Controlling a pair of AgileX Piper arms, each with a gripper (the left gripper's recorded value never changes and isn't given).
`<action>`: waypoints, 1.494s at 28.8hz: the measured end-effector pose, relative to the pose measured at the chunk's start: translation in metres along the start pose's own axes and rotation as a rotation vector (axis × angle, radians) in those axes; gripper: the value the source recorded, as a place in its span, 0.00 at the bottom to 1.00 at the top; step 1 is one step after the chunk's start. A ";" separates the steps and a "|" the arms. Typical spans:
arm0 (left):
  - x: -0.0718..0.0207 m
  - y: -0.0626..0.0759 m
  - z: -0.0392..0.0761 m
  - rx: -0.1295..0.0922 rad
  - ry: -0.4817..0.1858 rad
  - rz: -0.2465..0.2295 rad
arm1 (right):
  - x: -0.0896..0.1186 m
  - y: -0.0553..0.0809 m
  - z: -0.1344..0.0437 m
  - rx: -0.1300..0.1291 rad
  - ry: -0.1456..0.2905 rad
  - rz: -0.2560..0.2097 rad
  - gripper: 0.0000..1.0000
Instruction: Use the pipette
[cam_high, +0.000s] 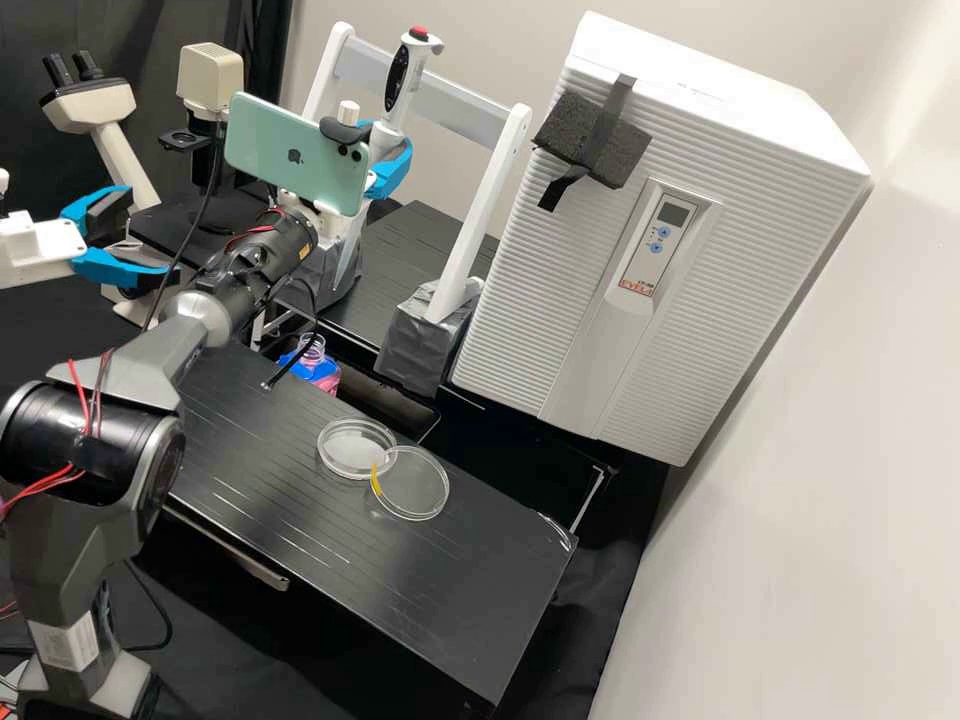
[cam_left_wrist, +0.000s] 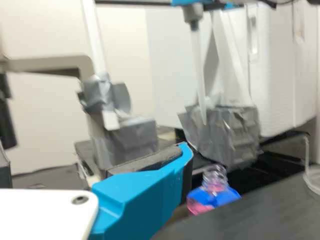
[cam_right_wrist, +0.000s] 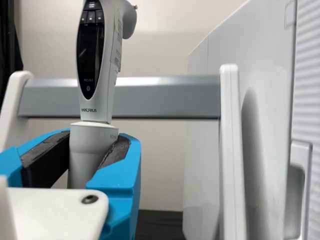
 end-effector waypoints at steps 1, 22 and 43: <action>0.0017 -0.003 0.001 -0.001 -0.004 -0.009 | -0.003 -0.002 0.001 -0.001 0.000 -0.002 0.00; 0.0144 -0.034 0.008 -0.039 -0.033 -0.124 | -0.037 -0.033 0.021 0.012 -0.005 0.061 0.00; 0.0257 -0.059 0.025 -0.056 -0.093 -0.218 | -0.042 -0.060 0.044 -0.012 -0.045 0.041 0.00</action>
